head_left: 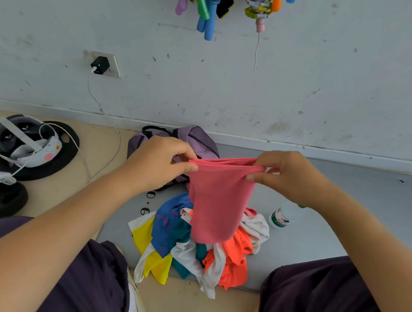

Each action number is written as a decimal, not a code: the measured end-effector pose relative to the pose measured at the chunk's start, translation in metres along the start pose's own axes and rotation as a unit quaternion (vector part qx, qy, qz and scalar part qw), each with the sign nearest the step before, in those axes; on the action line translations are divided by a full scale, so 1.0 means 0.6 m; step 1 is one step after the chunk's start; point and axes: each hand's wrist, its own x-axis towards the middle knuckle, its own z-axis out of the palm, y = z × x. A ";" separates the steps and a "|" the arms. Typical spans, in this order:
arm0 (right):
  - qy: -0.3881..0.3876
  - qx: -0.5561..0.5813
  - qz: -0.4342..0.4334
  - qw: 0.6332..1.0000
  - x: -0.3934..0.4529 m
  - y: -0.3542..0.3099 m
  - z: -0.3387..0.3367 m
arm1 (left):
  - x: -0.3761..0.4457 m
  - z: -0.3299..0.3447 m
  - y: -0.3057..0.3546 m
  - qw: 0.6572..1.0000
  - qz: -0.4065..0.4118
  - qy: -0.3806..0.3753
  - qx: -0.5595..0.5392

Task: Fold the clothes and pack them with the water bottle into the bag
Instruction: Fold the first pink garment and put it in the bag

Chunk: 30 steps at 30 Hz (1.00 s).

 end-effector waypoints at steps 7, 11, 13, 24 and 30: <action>0.029 0.078 -0.032 0.996 -0.003 -0.017 -0.001 | 0.003 0.010 -0.007 1.000 -0.015 -0.002 0.001; 0.083 0.030 -0.045 0.995 -0.004 -0.015 0.004 | 0.000 0.015 -0.002 0.998 -0.035 -0.009 -0.050; 0.099 0.035 -0.051 0.993 -0.005 -0.017 0.007 | 0.000 0.016 0.002 0.995 -0.044 -0.024 -0.085; 0.015 0.190 -0.035 0.981 -0.007 -0.023 0.005 | 0.001 0.031 0.013 0.967 -0.114 -0.068 -0.220; 0.059 0.225 -0.015 0.973 -0.007 -0.027 0.004 | 0.002 0.019 0.038 0.885 -0.147 -0.015 -0.441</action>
